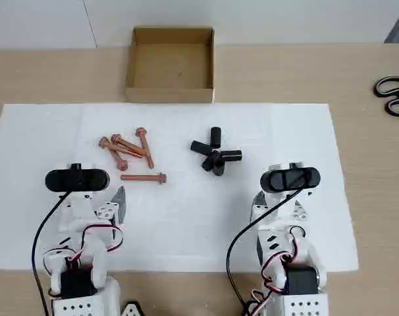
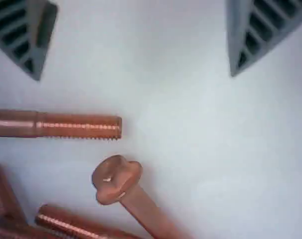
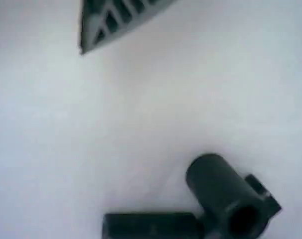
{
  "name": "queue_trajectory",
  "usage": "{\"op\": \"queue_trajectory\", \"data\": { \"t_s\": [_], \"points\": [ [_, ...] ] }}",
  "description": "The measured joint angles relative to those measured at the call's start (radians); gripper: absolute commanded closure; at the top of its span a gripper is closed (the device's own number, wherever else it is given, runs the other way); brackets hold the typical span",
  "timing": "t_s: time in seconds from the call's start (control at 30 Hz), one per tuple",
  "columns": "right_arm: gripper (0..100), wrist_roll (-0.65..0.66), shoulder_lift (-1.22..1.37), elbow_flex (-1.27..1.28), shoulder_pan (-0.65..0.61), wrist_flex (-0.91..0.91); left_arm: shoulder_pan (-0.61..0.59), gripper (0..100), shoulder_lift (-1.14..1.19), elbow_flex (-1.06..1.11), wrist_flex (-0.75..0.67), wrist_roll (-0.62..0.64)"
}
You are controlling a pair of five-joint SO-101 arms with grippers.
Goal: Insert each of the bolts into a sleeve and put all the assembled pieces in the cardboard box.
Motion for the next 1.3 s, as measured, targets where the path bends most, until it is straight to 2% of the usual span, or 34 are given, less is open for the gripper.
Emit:
{"op": "queue_trajectory", "data": {
  "t_s": [1.3],
  "points": [
    [81.4, 0.000, 0.000, 0.000, 0.000, 0.000, 0.015, 77, 0.000, 0.000, 0.000, 0.000]
  ]
}}
